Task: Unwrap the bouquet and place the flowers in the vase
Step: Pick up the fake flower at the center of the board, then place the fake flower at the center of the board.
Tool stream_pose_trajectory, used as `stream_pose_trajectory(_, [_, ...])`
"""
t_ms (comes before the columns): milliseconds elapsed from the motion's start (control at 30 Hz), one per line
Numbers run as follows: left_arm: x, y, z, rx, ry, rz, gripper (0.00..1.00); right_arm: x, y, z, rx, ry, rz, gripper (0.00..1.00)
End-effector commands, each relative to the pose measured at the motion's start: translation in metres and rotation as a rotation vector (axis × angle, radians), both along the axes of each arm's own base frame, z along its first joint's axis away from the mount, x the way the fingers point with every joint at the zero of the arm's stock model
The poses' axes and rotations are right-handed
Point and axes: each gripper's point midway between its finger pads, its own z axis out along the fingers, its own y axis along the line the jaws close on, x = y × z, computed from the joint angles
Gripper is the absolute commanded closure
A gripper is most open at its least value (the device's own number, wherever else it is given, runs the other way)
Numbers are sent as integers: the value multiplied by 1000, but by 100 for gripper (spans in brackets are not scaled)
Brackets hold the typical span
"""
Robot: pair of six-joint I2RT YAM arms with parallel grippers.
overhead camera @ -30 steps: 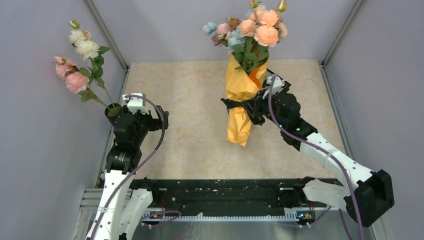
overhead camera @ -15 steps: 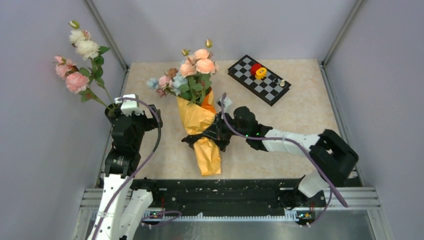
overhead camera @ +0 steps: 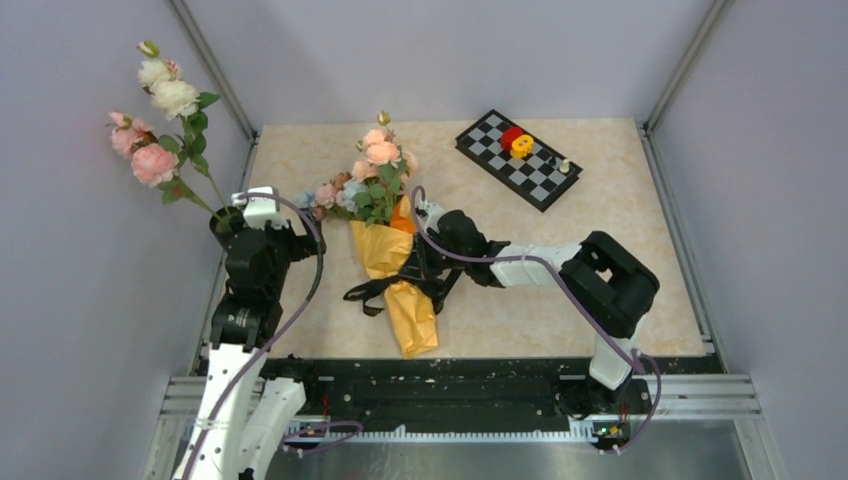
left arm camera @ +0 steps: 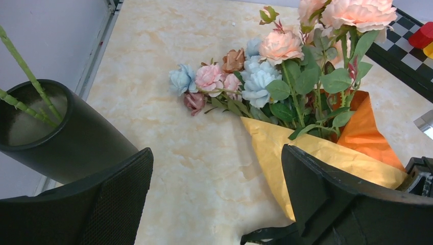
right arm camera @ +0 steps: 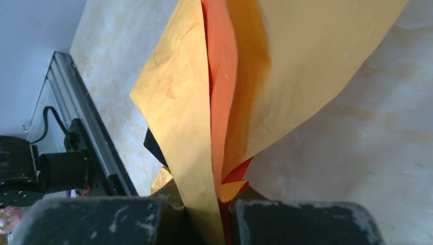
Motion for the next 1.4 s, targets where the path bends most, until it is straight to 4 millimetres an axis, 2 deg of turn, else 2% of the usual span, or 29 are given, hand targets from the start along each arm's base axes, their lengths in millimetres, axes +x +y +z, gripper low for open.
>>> stream_pose_trajectory(0, [4,-3,3,-4,-15,-11,1,42,-15,18,-4,-86,-60,100])
stream_pose_trajectory(133, [5,-3,2,-2,-11,-15,1,59,-34,-1,-67,-72,-90,100])
stream_pose_trajectory(233, [6,-5,0,-3,-3,-21,1,66,-36,-12,-116,-69,-83,100])
stream_pose_trajectory(367, [7,-4,-2,-1,3,-16,1,72,-34,-8,-143,-82,-75,99])
stream_pose_trajectory(500, [7,-5,-3,-1,8,-20,1,78,-44,3,-182,-134,-101,58])
stream_pose_trajectory(567, [7,-6,-2,-6,6,-28,1,79,-53,11,-202,-154,-122,44])
stream_pose_trajectory(800, [7,-12,-1,-16,-6,-59,1,74,-91,61,-191,-224,-201,28])
stream_pose_trajectory(933, [10,-21,-5,-24,12,-106,1,64,-123,66,-237,-204,-271,26])
stream_pose_trajectory(1033, [14,-24,-11,-26,32,-118,1,52,-145,62,-270,-214,-316,26])
stream_pose_trajectory(1133, [17,-38,-15,-59,61,-187,1,40,-163,57,-254,-209,-384,26])
stream_pose_trajectory(1267, [20,-52,-18,-196,118,-198,1,24,-168,43,-206,-183,-438,26])
stream_pose_trajectory(1367, [19,-63,-32,-291,180,-210,1,11,-163,31,-249,-175,-425,28])
